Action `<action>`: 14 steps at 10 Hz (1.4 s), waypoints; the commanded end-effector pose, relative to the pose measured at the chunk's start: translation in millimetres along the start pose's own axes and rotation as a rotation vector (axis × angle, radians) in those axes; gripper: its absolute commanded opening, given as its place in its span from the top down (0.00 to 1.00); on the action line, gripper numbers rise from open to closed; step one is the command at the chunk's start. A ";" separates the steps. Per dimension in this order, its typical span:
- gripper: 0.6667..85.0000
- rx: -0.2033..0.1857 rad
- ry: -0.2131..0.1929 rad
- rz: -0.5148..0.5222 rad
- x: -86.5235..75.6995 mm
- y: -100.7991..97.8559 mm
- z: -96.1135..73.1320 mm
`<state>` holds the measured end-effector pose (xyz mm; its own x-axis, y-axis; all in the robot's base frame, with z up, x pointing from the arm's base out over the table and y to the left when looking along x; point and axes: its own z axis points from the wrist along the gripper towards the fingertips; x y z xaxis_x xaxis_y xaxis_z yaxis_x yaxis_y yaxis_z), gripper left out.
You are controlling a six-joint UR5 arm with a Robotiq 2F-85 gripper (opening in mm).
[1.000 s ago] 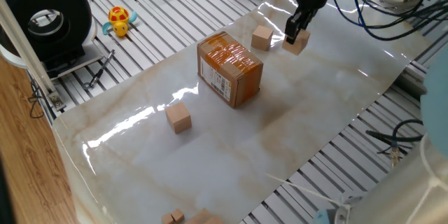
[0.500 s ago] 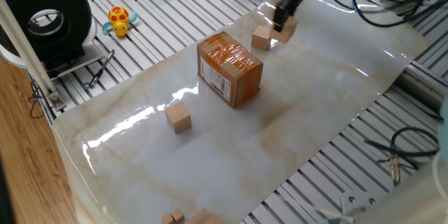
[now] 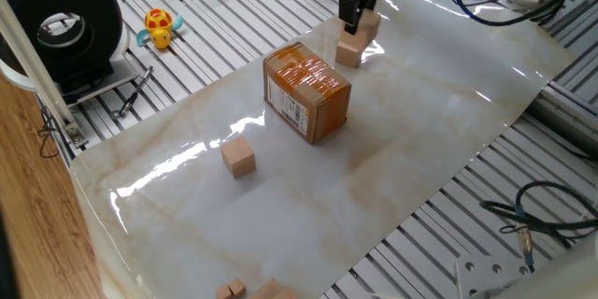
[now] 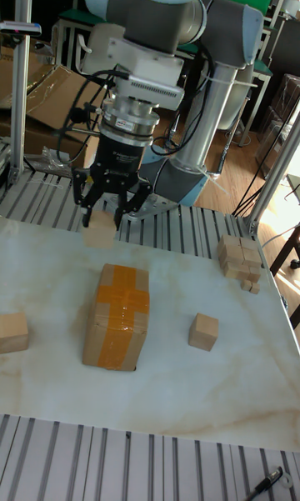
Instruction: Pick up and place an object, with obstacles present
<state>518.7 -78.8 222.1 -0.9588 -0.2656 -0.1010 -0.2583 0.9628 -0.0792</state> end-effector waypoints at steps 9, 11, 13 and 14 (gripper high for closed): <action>0.99 0.003 -0.079 -0.052 -69.9 106.6 40.6; 0.99 -0.017 -0.078 0.080 -112.3 158.7 56.2; 0.99 -0.015 -0.046 0.203 -110.3 164.7 55.0; 0.99 -0.050 -0.022 0.229 -105.1 174.3 54.9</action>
<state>581.3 88.5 170.9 -0.9768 -0.1495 -0.1536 -0.1428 0.9883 -0.0538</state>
